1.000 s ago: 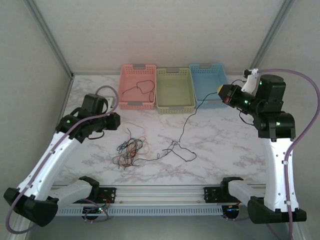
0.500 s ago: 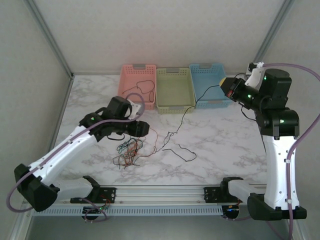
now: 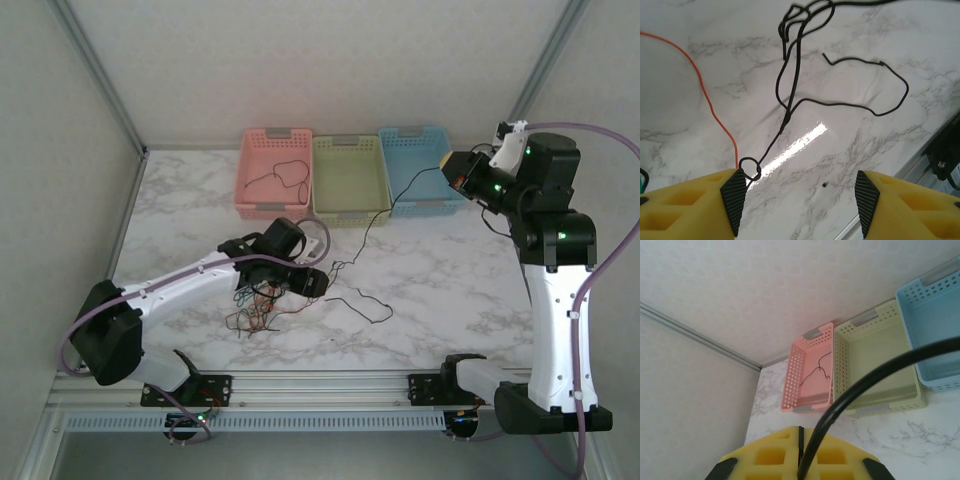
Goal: Untangle the cables
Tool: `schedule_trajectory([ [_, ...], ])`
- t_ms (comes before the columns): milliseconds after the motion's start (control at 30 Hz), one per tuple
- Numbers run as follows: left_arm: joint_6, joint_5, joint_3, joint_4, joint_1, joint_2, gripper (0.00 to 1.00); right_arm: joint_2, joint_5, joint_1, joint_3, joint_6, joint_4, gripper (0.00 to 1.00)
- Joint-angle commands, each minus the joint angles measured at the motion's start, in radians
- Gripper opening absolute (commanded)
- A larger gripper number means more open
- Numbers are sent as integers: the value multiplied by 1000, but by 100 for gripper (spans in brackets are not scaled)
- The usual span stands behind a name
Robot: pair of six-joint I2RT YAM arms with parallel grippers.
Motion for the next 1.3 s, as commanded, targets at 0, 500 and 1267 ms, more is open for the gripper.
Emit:
schedule_trajectory([
  [0, -33, 37, -47, 58, -7, -8, 61, -9, 14, 3, 17, -14, 7, 0],
  [500, -101, 21, -155, 184, -52, 57, 56, -15, 14, 2, 3, -29, -3, 0],
  [1267, -97, -110, -126, 125, -50, 37, 0, -29, 30, 2, -17, -52, -11, 0],
])
